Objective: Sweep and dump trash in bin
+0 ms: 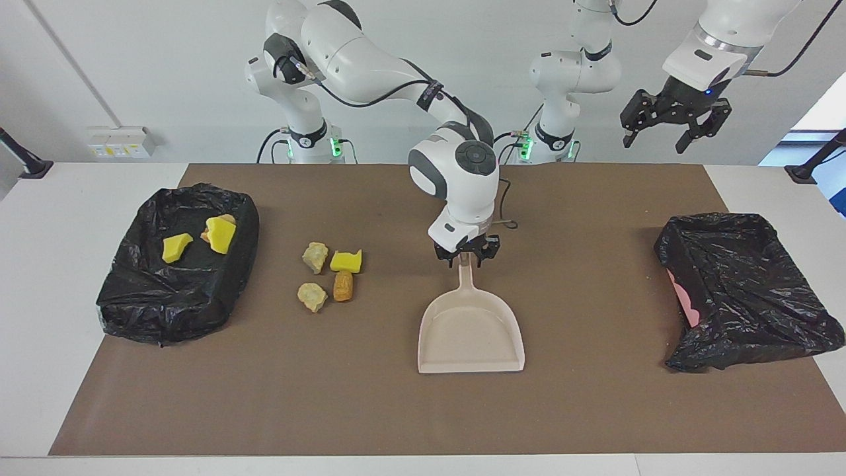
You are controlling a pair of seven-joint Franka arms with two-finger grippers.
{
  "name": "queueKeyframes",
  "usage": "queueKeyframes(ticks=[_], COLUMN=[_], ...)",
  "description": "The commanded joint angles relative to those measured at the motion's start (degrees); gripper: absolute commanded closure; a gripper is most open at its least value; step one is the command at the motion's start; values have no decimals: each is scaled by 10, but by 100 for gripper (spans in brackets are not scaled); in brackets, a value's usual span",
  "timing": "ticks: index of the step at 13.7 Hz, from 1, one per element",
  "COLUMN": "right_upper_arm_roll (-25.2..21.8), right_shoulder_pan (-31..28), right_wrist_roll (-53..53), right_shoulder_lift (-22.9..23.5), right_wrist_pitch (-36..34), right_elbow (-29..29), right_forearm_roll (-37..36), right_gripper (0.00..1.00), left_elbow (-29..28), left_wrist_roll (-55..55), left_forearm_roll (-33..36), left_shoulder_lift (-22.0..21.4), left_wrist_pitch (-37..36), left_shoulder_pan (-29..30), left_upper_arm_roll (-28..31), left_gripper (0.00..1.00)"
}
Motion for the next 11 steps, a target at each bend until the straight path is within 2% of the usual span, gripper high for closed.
queueKeyframes(ticks=[1, 3, 5, 9, 11], right_upper_arm_roll=[3, 5, 8, 14, 14], right_shoulder_pan=[-2, 3, 2, 8, 36], right_wrist_roll=[12, 43, 41, 31, 37], right_shoulder_lift=[-48, -97, -165, -313, -365], right_wrist_pitch=[-20, -20, -20, -21, -27], right_elbow=[-34, -95, -168, -317, -378], right_forearm_roll=[-3, 2, 7, 88, 124], right_gripper=[0, 0, 0, 0, 0], left_elbow=[-8, -8, -12, -29, -44], left_wrist_roll=[-2, -3, -2, -35, -42], left_forearm_roll=[4, 4, 4, 4, 6], left_shoulder_lift=[-12, -12, -9, 3, 30], left_wrist_pitch=[-1, 4, 41, 102, 147], left_shoulder_pan=[-10, -16, -18, -27, -43], left_upper_arm_roll=[-8, -9, -10, -12, -12], left_gripper=[0, 0, 0, 0, 0])
